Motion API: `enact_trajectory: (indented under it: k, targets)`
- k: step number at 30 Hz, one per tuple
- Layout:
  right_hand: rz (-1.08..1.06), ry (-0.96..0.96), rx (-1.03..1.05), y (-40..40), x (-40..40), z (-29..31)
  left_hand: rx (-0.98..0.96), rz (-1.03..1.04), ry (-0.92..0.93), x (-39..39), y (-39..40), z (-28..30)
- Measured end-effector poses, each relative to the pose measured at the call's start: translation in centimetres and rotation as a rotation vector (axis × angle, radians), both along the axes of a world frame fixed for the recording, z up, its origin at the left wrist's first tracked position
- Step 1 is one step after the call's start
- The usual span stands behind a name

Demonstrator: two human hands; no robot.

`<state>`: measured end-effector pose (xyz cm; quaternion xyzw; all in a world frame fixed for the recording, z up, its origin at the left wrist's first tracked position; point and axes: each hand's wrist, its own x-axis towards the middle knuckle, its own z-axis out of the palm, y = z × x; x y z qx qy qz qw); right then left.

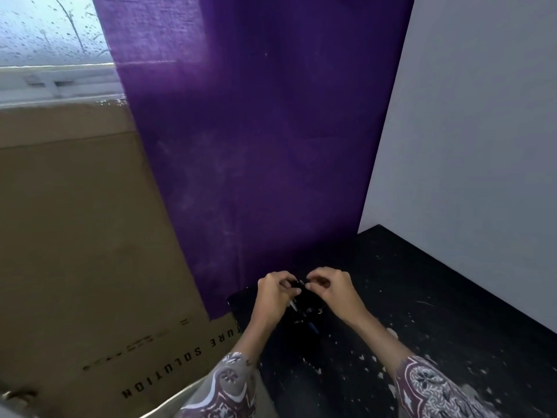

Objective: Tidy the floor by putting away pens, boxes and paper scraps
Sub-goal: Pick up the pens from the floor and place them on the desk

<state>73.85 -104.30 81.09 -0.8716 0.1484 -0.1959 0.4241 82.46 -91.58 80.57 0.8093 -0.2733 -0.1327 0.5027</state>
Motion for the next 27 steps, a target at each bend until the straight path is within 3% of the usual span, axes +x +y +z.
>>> enact_trajectory:
  k: [10, 14, 20, 27]
  targets:
    - [0.099, 0.093, -0.319, 0.7, 0.7, -0.9, 0.097, -0.010, -0.086, 0.8, -0.4, -0.8]
    - [0.046, 0.156, -0.398, 0.5, 0.8, -2.1, 0.168, -0.041, -0.117, 1.1, -0.8, -1.0]
    - [-0.071, 0.210, -0.167, 0.2, 0.8, -3.3, 0.122, -0.034, -0.107, -0.2, 0.1, -1.3]
    - [-0.175, 0.023, -0.094, 2.4, -1.0, -1.5, 0.088, 0.072, -0.173, -1.2, 4.5, 0.1]
